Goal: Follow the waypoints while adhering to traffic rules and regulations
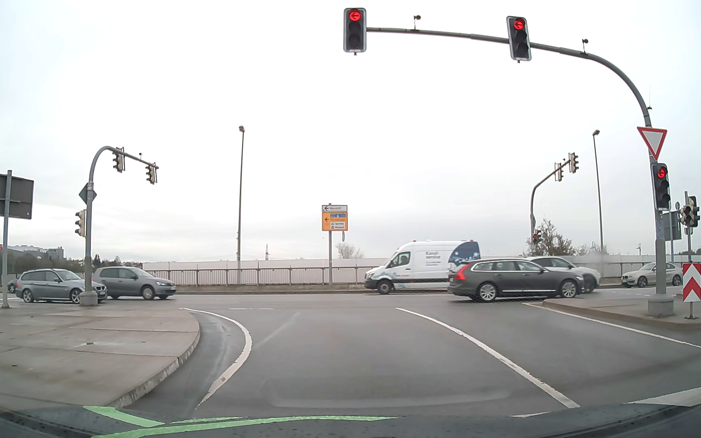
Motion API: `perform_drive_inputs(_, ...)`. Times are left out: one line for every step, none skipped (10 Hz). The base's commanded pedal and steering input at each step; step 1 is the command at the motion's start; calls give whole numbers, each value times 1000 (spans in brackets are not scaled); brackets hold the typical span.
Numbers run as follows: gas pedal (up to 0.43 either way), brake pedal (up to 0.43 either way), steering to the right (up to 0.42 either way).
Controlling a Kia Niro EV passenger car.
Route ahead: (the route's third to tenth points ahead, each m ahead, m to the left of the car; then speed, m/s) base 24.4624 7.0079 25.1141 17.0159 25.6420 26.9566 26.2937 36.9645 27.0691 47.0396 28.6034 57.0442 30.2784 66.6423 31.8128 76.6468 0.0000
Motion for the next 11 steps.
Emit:
perform_drive_inputs(0, 396, -14)
perform_drive_inputs(0, 396, -14)
perform_drive_inputs(0, 396, -13)
perform_drive_inputs(0, 396, -14)
perform_drive_inputs(0, 396, -13)
perform_drive_inputs(0, 396, -14)
perform_drive_inputs(0, 396, -14)
perform_drive_inputs(0, 396, -13)
perform_drive_inputs(0, 396, -14)
perform_drive_inputs(0, 396, -14)
perform_drive_inputs(0, 396, -13)
